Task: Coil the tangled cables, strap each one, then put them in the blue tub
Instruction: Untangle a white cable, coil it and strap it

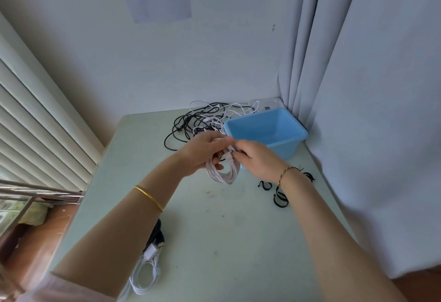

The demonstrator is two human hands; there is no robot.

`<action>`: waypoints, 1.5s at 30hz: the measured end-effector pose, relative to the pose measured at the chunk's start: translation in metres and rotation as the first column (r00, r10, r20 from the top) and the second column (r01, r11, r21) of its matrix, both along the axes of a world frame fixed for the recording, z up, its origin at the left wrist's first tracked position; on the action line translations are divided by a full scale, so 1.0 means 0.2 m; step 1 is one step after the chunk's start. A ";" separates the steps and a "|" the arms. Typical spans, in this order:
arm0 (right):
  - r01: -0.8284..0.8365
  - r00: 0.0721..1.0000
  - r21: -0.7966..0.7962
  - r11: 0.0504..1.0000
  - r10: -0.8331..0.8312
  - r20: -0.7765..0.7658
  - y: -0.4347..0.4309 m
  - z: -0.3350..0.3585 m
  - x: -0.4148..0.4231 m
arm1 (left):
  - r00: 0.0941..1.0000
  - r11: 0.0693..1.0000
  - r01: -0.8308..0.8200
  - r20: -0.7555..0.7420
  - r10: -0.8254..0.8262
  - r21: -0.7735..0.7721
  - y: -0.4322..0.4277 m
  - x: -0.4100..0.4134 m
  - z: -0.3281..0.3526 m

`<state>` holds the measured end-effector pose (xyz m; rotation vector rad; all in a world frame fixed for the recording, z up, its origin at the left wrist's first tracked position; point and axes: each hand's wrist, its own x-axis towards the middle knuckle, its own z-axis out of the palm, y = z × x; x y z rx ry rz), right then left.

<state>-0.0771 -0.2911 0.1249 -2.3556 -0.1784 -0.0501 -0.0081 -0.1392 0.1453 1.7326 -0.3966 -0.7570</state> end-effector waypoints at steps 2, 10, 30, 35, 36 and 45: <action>0.067 0.998 0.027 0.997 -0.066 -0.010 -0.01 -0.07 0.00 | 0.994 0.997 -0.076 0.079 0.076 -0.002 -0.04 0.00 -0.09; 0.436 0.898 0.532 0.726 -0.394 -0.198 -0.22 -0.35 -0.05 | 0.979 0.978 -0.203 0.017 0.205 -0.051 -0.19 0.03 -0.29; 0.489 0.856 -0.158 0.858 -0.507 -0.102 -0.22 -0.79 0.13 | 0.962 0.965 -0.261 -0.086 0.258 -0.030 -0.16 0.22 -0.45; 0.536 0.844 0.198 0.820 -0.525 -0.109 -0.18 -0.59 0.10 | 0.962 0.966 -0.258 -0.107 0.253 -0.033 -0.14 0.18 -0.41; 0.546 0.836 0.250 0.799 -0.539 -0.105 -0.17 -0.55 0.09 | 0.960 0.964 -0.263 -0.108 0.258 -0.034 -0.13 0.18 -0.40; 0.196 0.977 0.417 0.888 -0.215 -0.001 -0.08 -0.15 0.00 | 0.942 0.948 -0.312 -0.149 0.301 -0.056 -0.10 0.12 -0.31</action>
